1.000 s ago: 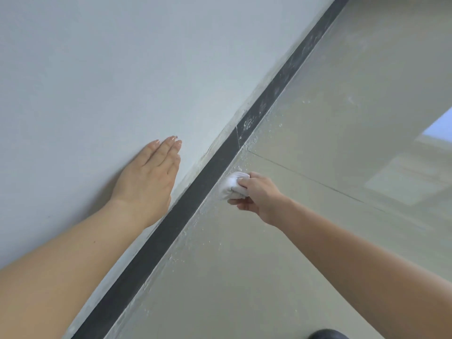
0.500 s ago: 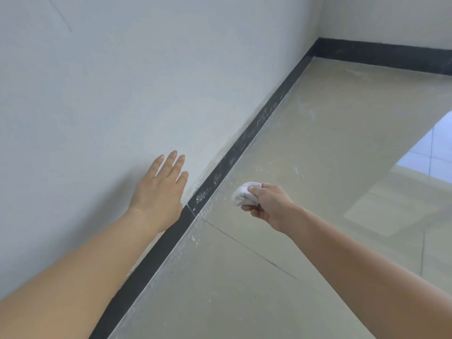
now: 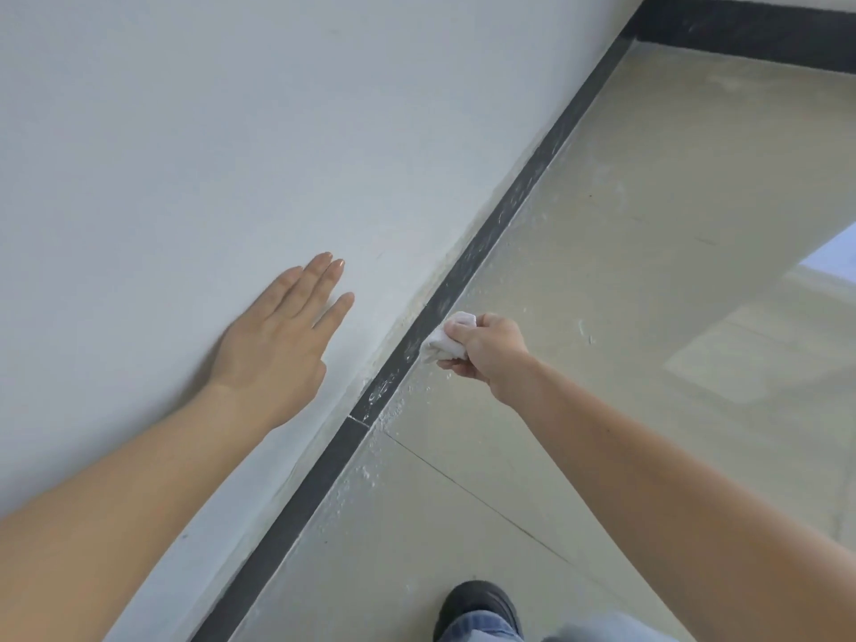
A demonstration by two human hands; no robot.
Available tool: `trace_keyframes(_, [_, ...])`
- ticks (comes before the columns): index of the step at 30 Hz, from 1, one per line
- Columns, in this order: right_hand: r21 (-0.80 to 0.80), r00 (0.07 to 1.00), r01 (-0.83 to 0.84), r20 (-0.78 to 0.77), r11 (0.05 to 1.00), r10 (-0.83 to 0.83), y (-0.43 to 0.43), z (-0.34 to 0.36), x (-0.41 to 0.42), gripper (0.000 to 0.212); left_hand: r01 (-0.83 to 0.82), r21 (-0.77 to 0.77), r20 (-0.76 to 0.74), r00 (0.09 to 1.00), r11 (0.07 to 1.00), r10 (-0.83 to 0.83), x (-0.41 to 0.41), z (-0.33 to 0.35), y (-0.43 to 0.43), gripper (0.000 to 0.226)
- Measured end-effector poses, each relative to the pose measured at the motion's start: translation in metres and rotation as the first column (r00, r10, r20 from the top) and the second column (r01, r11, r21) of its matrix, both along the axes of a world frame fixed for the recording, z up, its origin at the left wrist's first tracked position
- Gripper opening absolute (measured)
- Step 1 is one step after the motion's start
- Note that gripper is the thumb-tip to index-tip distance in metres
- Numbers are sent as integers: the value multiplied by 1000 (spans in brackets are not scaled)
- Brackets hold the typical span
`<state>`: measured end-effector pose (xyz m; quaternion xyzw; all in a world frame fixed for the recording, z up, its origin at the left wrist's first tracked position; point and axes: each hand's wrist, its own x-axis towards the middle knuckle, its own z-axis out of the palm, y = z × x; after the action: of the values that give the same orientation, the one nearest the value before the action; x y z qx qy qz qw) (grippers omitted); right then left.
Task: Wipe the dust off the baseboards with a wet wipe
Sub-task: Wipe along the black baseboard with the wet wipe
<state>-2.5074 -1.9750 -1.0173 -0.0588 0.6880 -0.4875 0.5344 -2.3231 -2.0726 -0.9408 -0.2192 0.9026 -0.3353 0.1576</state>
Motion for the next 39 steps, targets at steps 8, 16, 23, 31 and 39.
trace_keyframes(8, [268,907,-374,-97,888,411,-55,-19,-29,15,82,38,-45,996,996,-80,-43,-22,-22,65])
trace_keyframes(16, [281,684,-680,-90,678,724,-72,-89,-19,24,130,-43,-102,986,991,-134,-74,-57,-38,63])
trace_keyframes(23, [73,734,-672,201,737,649,-49,-161,47,19,59,-145,-193,977,988,-87,-84,-96,-35,62])
trace_keyframes(31, [70,837,-425,409,902,363,-55,-171,108,34,-2,-174,-144,989,985,-23,-42,-108,-20,62])
trace_keyframes(39, [34,889,-133,446,990,104,-75,-156,42,25,-23,-161,-156,988,987,-3,-44,-106,-17,62])
